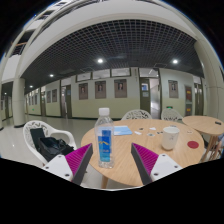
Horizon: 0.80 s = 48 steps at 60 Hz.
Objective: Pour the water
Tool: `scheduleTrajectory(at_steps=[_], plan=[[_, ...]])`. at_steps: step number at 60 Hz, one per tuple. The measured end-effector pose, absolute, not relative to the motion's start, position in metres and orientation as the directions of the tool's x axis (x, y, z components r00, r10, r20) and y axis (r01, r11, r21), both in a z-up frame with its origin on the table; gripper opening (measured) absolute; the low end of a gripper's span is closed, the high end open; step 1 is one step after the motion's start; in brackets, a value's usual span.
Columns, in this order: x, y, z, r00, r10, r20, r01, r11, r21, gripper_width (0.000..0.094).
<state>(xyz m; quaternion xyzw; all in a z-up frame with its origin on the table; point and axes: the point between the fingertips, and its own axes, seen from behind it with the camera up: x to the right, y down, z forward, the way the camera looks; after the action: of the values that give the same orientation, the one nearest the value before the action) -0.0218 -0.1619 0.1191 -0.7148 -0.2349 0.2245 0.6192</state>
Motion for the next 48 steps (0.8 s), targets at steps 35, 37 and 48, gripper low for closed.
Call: scheduleTrajectory(at_steps=[35, 37, 48], plan=[[-0.122, -0.071, 0.092, 0.818, 0.574, -0.041, 0.042, -0.129, -0.991, 0.0353], [-0.124, -0.075, 0.093, 0.811, 0.583, -0.052, 0.032, -0.133, -0.991, 0.0326], [-0.112, -0.042, 0.129, 0.765, 0.566, -0.307, -0.189, -0.259, -0.947, 0.0308]])
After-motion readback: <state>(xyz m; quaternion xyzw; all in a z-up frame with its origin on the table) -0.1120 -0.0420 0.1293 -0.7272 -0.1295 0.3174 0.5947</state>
